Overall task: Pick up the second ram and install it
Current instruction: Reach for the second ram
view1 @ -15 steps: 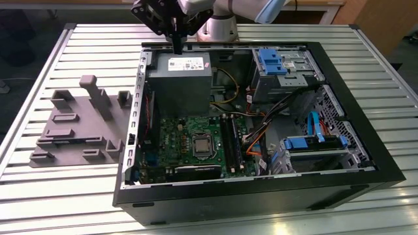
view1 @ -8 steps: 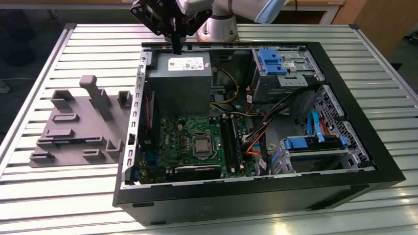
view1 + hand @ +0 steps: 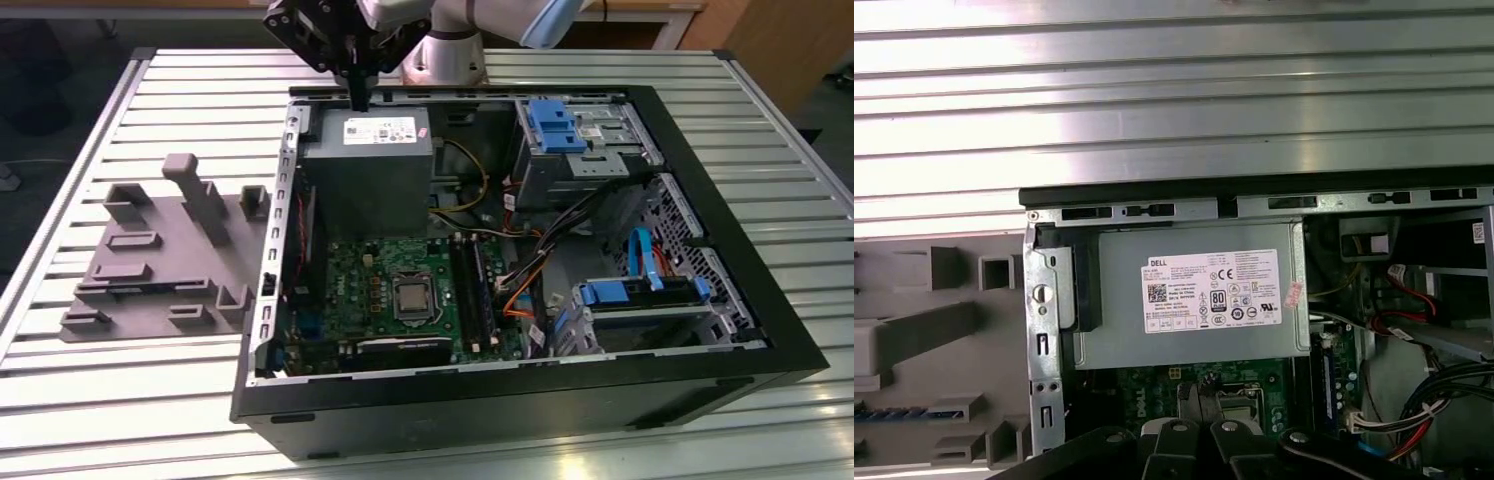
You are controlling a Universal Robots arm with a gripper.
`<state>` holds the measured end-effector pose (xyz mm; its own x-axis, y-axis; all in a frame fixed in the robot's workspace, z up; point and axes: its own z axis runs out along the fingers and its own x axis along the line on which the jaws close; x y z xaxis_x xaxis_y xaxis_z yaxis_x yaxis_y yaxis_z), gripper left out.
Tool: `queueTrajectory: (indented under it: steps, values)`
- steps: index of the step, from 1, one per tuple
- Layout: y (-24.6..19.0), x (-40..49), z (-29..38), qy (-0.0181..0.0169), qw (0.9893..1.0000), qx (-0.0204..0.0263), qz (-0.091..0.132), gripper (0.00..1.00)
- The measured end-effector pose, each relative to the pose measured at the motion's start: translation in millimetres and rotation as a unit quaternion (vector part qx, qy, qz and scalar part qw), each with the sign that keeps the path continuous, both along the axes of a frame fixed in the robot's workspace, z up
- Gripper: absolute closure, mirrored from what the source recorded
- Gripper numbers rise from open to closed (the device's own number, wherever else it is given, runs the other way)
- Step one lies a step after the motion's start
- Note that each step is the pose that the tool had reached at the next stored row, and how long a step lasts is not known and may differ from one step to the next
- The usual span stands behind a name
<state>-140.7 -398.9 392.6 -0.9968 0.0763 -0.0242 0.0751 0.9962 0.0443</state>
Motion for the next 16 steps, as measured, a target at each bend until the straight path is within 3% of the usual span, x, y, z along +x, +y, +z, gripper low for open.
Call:
queueTrajectory:
  steps: [3,16]
  values:
    - [0.0,-6.1,-0.5,0.0002,1.0,0.0,0.0,0.89]
    - [0.0,-10.4,-0.8,0.0002,1.0,0.0,0.0,0.89]
